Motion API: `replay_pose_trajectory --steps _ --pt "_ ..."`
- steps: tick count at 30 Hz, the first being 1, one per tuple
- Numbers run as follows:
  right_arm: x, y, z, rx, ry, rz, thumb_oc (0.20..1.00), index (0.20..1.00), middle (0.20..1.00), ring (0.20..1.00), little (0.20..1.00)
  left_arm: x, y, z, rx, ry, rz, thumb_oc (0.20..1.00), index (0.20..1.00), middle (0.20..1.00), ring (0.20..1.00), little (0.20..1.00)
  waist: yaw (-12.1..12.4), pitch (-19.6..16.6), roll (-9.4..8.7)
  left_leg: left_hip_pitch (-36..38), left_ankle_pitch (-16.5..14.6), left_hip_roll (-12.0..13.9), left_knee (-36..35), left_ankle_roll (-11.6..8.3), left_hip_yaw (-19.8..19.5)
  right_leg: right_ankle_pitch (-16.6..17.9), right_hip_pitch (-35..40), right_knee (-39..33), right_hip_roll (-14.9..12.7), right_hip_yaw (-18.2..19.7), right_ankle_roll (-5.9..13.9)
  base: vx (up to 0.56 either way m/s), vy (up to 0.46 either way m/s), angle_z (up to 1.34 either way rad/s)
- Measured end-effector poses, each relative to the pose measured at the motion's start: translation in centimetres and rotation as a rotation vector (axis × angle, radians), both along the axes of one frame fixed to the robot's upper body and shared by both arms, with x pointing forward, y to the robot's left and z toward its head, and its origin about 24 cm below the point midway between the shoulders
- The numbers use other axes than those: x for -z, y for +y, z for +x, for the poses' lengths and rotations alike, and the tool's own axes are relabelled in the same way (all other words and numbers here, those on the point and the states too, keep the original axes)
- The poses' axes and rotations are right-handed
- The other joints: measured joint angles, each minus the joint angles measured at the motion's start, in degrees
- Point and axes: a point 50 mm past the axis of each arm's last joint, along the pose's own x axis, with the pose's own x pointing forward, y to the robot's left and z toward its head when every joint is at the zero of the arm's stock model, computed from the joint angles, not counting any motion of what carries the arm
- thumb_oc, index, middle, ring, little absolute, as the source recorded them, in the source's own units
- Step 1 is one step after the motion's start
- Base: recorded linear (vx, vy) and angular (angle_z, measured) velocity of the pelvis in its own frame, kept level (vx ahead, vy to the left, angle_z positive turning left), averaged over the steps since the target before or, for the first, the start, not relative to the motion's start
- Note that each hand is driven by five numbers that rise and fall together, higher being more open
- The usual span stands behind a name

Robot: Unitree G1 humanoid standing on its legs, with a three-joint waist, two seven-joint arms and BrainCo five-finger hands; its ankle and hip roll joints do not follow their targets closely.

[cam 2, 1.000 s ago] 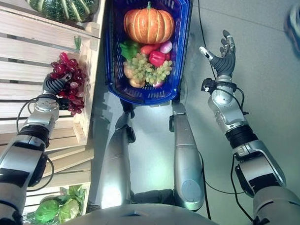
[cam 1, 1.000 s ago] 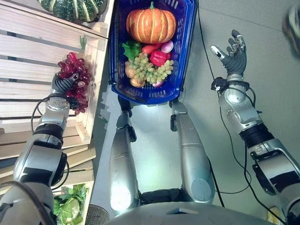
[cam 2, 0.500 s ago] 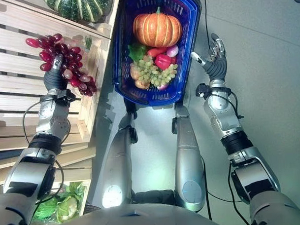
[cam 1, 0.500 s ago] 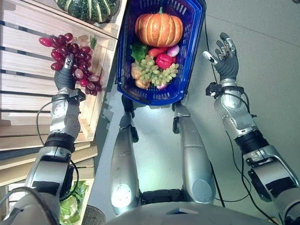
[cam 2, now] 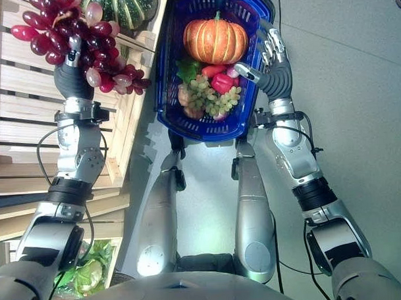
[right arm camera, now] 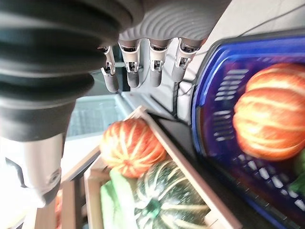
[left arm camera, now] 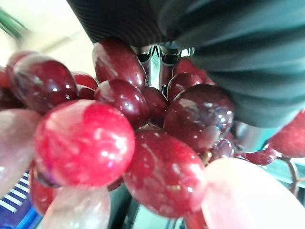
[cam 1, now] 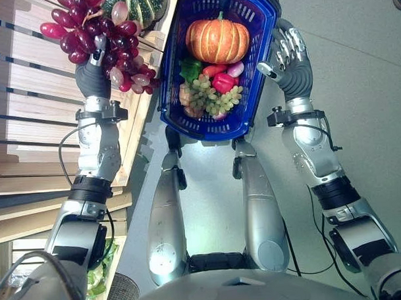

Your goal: Pick up fruits and vegetables into the basket

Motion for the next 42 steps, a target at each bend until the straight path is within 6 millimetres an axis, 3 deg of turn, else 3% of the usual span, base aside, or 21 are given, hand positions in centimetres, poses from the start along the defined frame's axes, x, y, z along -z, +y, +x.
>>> replay_pose_trajectory --steps 11,22,42 --pt "-0.8 2.2 -0.2 -0.201 0.034 -0.125 1.000 1.000 1.000 1.000 1.000 -2.5 -3.1 -1.2 0.073 -0.101 0.211 0.200 0.200 0.200 0.200 0.200 1.1 0.0 0.01 0.1 0.1 0.0 -0.4 0.00 0.1 0.0 -0.1 -0.1 0.0 0.0 0.02 0.00 -0.003 0.00" --pt "-1.0 5.2 -0.1 -0.365 0.096 -0.172 1.000 1.000 1.000 1.000 1.000 -4.5 -7.4 -2.1 0.270 -0.189 0.341 0.200 0.200 0.200 0.200 0.200 2.0 0.0 0.01 0.2 0.8 0.0 -1.1 -0.09 -0.2 0.0 -0.1 -0.1 -0.1 -0.4 0.00 0.00 -0.006 0.00" --pt "-0.3 7.9 -0.9 -0.539 0.196 -0.171 1.000 1.000 1.000 1.000 1.000 -5.4 -9.2 -3.6 0.376 -0.262 0.405 0.200 0.200 0.200 0.200 0.200 2.3 0.0 0.01 0.4 1.5 -0.1 -2.0 -0.16 -1.2 0.0 0.4 -0.2 -0.2 -1.4 -0.03 0.00 -0.003 0.01"
